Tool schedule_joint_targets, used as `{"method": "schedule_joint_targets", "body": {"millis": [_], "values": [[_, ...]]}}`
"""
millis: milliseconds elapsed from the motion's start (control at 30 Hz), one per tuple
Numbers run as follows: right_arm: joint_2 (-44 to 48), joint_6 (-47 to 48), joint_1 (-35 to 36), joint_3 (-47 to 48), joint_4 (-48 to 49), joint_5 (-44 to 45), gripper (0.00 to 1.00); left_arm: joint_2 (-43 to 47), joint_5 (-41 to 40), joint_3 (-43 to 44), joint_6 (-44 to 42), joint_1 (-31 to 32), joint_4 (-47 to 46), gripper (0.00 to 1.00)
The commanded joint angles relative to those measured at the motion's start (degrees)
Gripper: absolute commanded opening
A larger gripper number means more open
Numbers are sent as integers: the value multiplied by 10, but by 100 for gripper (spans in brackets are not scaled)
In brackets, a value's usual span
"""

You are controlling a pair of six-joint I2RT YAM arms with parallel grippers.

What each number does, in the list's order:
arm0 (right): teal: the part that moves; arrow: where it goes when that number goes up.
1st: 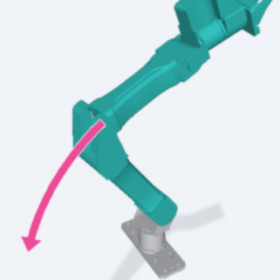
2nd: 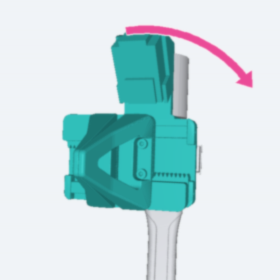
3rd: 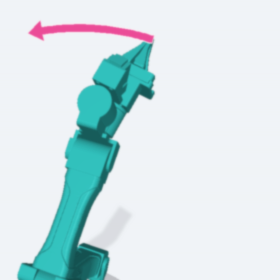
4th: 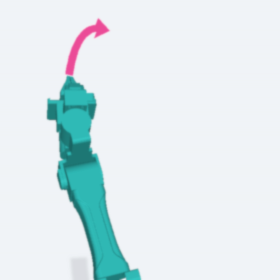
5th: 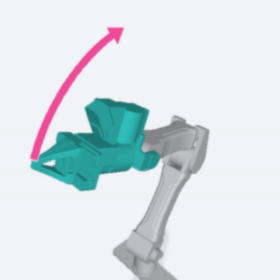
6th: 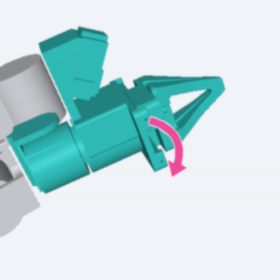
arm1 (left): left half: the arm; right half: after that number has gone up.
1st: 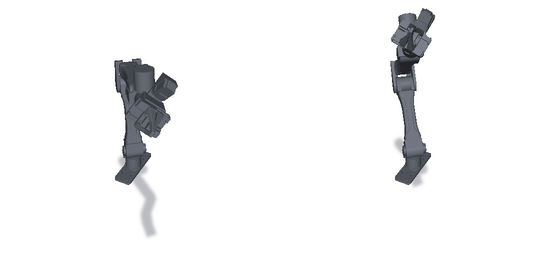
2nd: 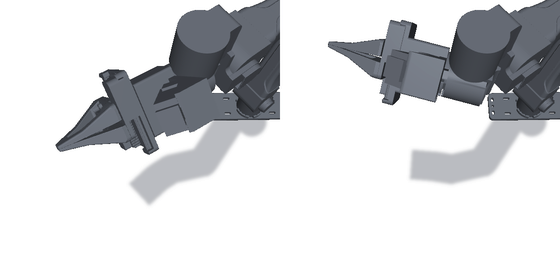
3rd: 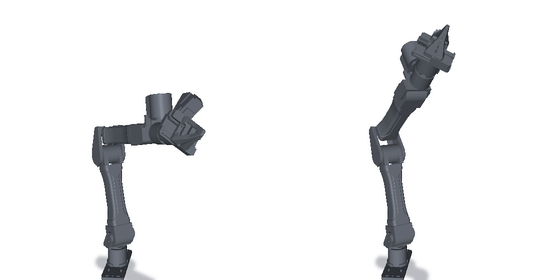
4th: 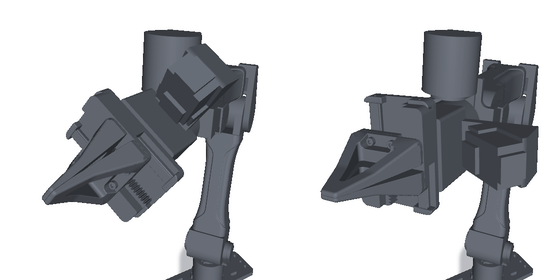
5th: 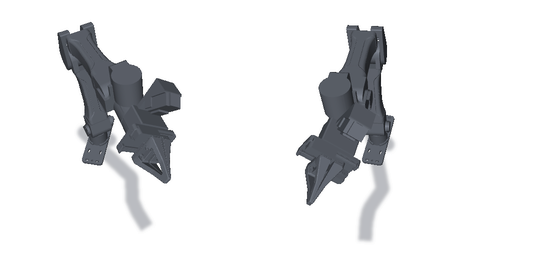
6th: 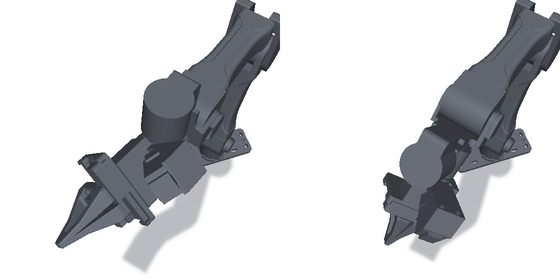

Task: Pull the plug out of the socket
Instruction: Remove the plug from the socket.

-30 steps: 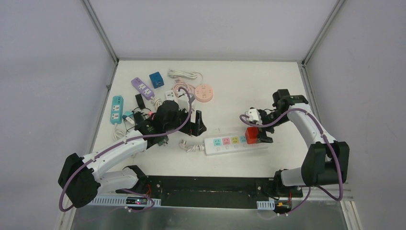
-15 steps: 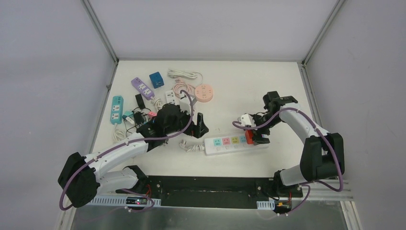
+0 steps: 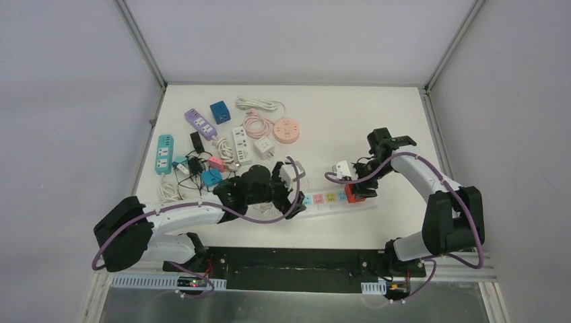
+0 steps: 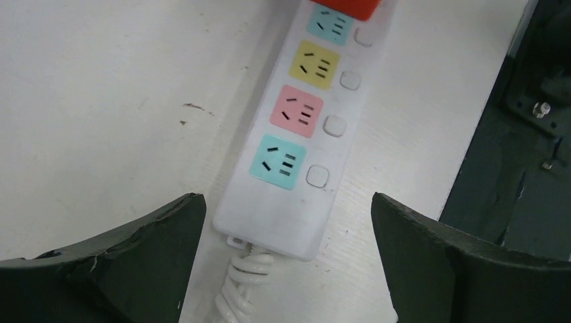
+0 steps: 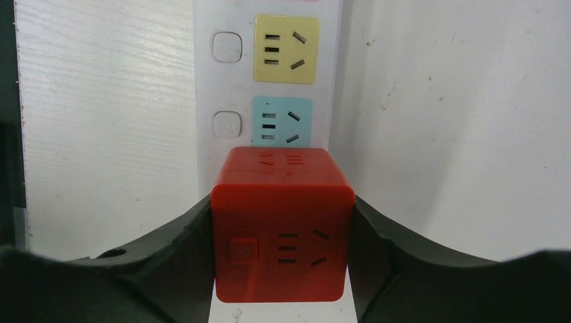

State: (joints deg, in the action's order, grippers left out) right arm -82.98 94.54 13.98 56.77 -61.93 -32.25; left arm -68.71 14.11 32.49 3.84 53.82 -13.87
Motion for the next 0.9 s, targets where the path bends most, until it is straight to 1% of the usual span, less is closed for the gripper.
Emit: {"method": "schedule_joint_targets", "body": {"millis": [0,100,200,333,500,667,867], "values": [[13,12,4,-4,-4,-1,16,-54,22,33,-131,34,-37,97],[17,19,4,-4,-9,-9,6,-102,27,60,-167,46,-28,98],[17,23,4,-3,-11,-9,0,-142,24,82,-200,53,-24,99],[14,19,3,-2,-11,-10,0,-179,27,104,-228,53,-24,99],[9,12,0,-1,-11,-25,0,-226,42,119,-233,55,-31,97],[10,12,-4,-3,-13,-31,0,-242,22,109,-240,55,-46,93],[11,12,-8,-2,-15,-46,0,-257,-10,102,-254,62,-41,90]]}}
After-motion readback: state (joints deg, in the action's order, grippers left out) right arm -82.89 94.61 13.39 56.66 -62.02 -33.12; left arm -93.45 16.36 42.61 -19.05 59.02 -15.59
